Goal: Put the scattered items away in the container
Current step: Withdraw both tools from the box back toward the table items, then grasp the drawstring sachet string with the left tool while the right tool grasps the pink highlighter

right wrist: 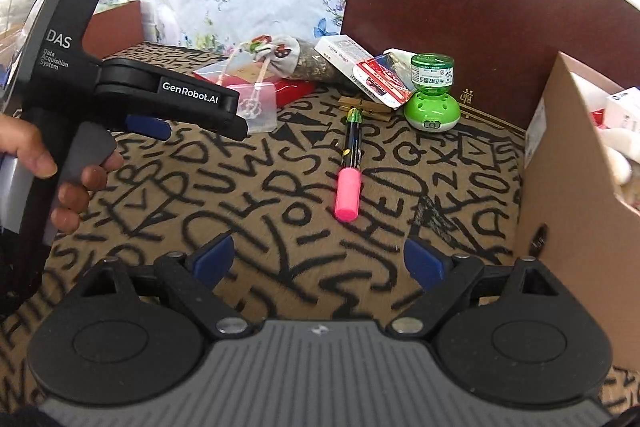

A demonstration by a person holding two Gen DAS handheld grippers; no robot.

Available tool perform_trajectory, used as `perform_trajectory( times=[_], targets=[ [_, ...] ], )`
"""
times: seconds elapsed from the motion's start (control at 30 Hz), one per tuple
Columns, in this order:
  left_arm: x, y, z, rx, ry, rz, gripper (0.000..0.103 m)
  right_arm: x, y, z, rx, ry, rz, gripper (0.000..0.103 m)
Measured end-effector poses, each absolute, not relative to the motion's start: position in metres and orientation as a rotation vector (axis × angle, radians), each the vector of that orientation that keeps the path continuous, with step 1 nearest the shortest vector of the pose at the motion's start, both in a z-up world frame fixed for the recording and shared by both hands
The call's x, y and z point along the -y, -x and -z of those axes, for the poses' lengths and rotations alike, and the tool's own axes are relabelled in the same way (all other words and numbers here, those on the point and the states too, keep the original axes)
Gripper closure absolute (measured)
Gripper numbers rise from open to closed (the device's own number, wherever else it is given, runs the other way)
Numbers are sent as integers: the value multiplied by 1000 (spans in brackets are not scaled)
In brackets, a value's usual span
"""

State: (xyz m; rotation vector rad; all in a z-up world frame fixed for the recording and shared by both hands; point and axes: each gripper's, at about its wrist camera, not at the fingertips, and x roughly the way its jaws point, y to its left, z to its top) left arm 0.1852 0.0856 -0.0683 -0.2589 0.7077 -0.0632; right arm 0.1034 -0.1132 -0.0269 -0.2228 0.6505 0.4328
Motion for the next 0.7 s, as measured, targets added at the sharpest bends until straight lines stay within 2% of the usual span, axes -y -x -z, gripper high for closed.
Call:
perform_trajectory(
  times=[0.07,0.13,0.2,0.33,0.37,0.4,0.43,0.47,0.5,0.53,0.57,0.6,0.7],
  targets=[
    [-87,-195,69,-688,254,61,13,111,-116,31,-649,214,-425,14],
    [-87,-205,69,-678,248,58,18,109,-129,36,-648,206,-421,16],
    [-87,-214,68,-675,241,57,33,107,-143,41,-649,195,-417,21],
    [-84,-223,70,-668,228,91,47,101,-168,48,-644,177,-406,25],
    [-82,-224,70,-668,222,102,56,100,-174,50,-645,175,-404,29],
    [-79,-224,70,-668,215,118,71,99,-179,52,-649,171,-401,32],
    [-77,-223,71,-673,211,139,75,99,-184,54,-652,165,-395,33],
    [-75,-222,71,-676,208,148,77,98,-186,56,-643,159,-390,40],
    [-73,-219,69,-672,204,151,77,98,-186,56,-632,163,-383,53],
    [-71,-216,68,-673,206,158,78,97,-184,56,-625,171,-381,61],
    [-72,-211,66,-677,218,169,79,98,-182,55,-624,173,-387,80],
    [-72,-205,64,-677,231,181,79,99,-180,54,-628,174,-390,86],
    [-71,-178,55,-649,224,208,80,105,-167,49,-645,159,-410,87]
  ],
)
